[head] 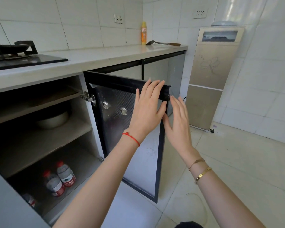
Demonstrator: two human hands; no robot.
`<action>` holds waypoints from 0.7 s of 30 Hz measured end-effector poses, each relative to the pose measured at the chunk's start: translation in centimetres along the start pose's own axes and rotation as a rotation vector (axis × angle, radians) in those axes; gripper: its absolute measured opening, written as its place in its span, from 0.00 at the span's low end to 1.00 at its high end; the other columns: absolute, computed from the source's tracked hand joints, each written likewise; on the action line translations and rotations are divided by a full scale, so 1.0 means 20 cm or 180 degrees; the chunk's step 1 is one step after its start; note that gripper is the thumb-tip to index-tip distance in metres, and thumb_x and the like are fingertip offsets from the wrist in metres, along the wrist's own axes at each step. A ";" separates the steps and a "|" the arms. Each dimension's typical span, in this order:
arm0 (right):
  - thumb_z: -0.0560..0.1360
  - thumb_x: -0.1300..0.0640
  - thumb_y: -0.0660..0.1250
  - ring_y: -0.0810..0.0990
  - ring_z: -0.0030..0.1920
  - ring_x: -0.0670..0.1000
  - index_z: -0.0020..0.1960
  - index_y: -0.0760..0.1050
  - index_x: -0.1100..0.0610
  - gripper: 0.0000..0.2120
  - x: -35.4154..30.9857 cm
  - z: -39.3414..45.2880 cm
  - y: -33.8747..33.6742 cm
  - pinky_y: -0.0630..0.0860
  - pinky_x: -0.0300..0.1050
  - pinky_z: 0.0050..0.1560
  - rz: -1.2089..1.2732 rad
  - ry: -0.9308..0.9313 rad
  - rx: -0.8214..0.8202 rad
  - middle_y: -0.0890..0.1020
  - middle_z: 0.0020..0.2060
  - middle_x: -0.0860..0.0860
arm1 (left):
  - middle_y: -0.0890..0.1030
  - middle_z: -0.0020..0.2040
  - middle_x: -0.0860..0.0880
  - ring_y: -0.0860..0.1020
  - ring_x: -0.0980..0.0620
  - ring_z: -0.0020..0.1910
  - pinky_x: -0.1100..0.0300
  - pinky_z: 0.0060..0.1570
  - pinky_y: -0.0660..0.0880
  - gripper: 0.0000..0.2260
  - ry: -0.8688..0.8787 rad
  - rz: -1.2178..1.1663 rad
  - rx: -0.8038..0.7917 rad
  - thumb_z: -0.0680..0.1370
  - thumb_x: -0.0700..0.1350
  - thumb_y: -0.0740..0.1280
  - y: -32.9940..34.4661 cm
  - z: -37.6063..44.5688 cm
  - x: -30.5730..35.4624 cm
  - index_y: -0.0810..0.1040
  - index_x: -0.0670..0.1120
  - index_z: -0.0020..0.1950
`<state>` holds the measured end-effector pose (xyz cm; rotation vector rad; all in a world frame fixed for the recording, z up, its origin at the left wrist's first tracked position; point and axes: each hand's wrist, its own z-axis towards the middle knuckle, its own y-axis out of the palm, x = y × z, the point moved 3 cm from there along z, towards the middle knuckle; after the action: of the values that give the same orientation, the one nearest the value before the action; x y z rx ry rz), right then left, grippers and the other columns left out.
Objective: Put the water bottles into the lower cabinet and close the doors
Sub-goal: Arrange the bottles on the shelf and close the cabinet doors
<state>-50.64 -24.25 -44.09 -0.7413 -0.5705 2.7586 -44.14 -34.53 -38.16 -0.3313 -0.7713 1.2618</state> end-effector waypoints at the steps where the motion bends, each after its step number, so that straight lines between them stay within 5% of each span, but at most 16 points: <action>1: 0.80 0.54 0.59 0.56 0.77 0.51 0.75 0.61 0.61 0.25 -0.01 -0.01 0.00 0.55 0.44 0.77 0.0017 -0.0033 -0.0007 0.66 0.73 0.52 | 0.64 0.75 0.52 0.54 0.51 0.79 0.39 0.75 0.54 0.24 0.0022 -0.0027 0.0038 0.79 0.46 0.60 -0.01 -0.01 0.00 0.62 0.49 0.76; 14: 0.80 0.59 0.59 0.60 0.76 0.53 0.76 0.56 0.62 0.27 -0.28 -0.21 0.01 0.60 0.54 0.75 0.0074 -0.0914 -0.0504 0.60 0.76 0.53 | 0.69 0.72 0.51 0.58 0.51 0.78 0.43 0.74 0.60 0.21 0.0171 -0.0166 0.0543 0.80 0.46 0.63 -0.32 -0.33 -0.05 0.67 0.46 0.72; 21: 0.79 0.58 0.60 0.57 0.77 0.56 0.76 0.55 0.65 0.29 -0.56 -0.32 0.23 0.57 0.52 0.77 0.0371 -0.1426 -0.0621 0.58 0.77 0.57 | 0.67 0.75 0.51 0.56 0.50 0.78 0.42 0.74 0.60 0.23 -0.0015 0.0345 0.0739 0.80 0.45 0.63 -0.62 -0.60 -0.14 0.65 0.46 0.75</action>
<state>-38.32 -29.89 -46.22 -0.1855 -0.9174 3.0226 -27.21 -38.68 -39.86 -0.1832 -0.6097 1.4392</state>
